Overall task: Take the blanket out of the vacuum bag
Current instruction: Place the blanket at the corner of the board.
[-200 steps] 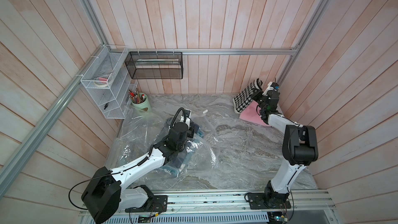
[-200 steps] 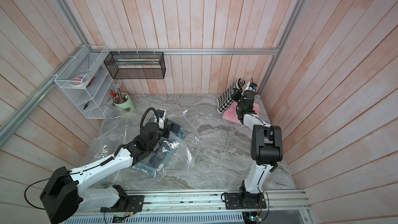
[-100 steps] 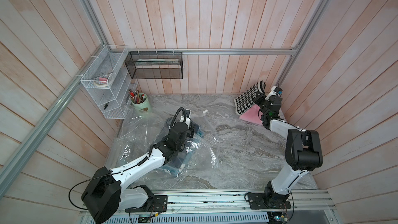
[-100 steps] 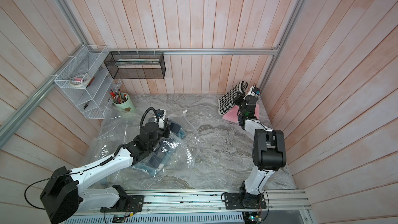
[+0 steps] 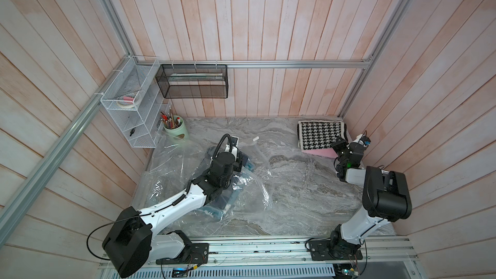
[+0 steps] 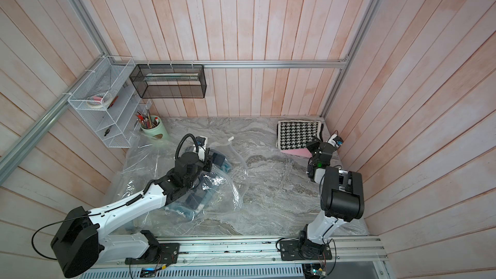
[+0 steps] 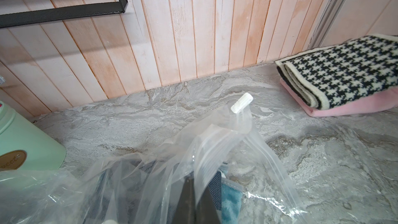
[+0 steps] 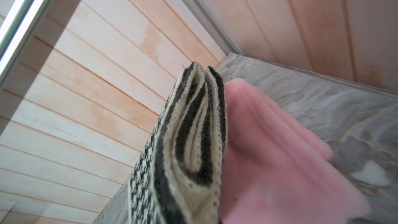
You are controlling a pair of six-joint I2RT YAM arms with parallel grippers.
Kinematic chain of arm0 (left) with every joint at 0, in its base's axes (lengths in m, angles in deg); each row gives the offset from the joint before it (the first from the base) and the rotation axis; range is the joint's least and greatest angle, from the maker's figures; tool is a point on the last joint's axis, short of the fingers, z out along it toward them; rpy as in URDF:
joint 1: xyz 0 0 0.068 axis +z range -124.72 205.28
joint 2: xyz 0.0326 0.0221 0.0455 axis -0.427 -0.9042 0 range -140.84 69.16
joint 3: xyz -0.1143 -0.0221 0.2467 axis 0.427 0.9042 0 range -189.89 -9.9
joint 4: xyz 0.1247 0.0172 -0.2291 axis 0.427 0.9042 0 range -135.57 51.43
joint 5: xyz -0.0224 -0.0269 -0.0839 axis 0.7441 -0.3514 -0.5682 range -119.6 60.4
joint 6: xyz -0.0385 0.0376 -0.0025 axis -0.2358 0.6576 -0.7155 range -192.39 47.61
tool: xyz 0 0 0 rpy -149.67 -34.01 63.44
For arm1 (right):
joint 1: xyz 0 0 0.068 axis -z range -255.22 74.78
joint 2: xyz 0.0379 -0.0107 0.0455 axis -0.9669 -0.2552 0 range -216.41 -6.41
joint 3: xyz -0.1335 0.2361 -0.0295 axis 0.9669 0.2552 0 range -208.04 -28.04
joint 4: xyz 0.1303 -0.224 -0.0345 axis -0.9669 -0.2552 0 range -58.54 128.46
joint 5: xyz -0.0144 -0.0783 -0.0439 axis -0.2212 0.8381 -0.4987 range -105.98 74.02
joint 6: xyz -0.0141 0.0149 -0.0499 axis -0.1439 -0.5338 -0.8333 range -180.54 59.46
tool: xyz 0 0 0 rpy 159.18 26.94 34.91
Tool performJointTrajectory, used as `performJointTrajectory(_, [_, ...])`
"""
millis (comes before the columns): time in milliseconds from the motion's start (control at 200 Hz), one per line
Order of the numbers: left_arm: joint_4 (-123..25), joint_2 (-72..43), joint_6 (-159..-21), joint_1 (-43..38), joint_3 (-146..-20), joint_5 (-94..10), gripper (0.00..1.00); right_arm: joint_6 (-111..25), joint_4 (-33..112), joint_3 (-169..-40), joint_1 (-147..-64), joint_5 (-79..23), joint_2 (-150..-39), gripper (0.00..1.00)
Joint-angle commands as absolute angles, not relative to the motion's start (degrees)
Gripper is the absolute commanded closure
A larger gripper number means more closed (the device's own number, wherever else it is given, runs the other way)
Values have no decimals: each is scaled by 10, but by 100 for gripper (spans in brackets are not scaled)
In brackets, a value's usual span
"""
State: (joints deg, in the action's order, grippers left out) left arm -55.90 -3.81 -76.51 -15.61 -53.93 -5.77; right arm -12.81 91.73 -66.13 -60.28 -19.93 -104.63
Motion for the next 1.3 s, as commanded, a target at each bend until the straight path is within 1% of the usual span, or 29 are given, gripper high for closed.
performJointTrajectory(0, [-567,-48,-764,-153,-538,-67,100,-81,981,-651,-583,-221,-1070,100])
performJointTrajectory(155, [-565,-51,-764,-153,-541,-69,100,-53,1001,-660,-565,-265,-1116,100])
performJointTrajectory(260, [-564,-48,-763,-154,-540,-66,100,-32,1024,-677,-557,-313,-1154,100])
performJointTrajectory(290, [-564,-48,-763,-153,-540,-66,100,-30,1033,-681,-555,-328,-1164,94])
performJointTrajectory(350, [-561,-46,-763,-153,-540,-65,100,-32,1043,-689,-554,-352,-1175,77])
performJointTrajectory(405, [-559,-44,-763,-153,-540,-64,100,-39,1056,-685,-554,-358,-1174,64])
performJointTrajectory(440, [-559,-43,-762,-153,-540,-64,100,-44,1065,-678,-555,-358,-1167,58])
performJointTrajectory(490, [-558,-41,-762,-153,-538,-63,100,-55,1066,-668,-555,-349,-1151,52])
performJointTrajectory(535, [-558,-40,-762,-153,-538,-63,100,-76,1042,-660,-558,-332,-1126,48])
performJointTrajectory(545, [-558,-40,-762,-153,-538,-63,100,-86,1029,-658,-560,-324,-1115,45])
performJointTrajectory(575, [-558,-39,-762,-153,-538,-63,100,-105,999,-656,-564,-303,-1092,43])
performJointTrajectory(720, [-565,-40,-763,-153,-536,-65,100,-175,855,-636,-594,-175,-980,38])
performJointTrajectory(745, [-566,-41,-763,-153,-536,-66,100,-184,827,-634,-599,-154,-960,36])
performJointTrajectory(880, [-569,-42,-764,-153,-538,-72,100,-220,724,-634,-608,-98,-903,35])
performJointTrajectory(1000, [-573,-41,-765,-154,-534,-76,100,-248,686,-625,-609,-63,-875,35])
performJointTrajectory(1095, [-579,-37,-764,-153,-527,-77,100,-258,693,-613,-610,-74,-856,35])
performJointTrajectory(1220, [-589,-34,-764,-153,-517,-78,100,-266,653,-653,-621,-162,-882,35])
performJointTrajectory(1295, [-596,-34,-765,-153,-512,-78,100,-228,679,-649,-631,-223,-906,35])
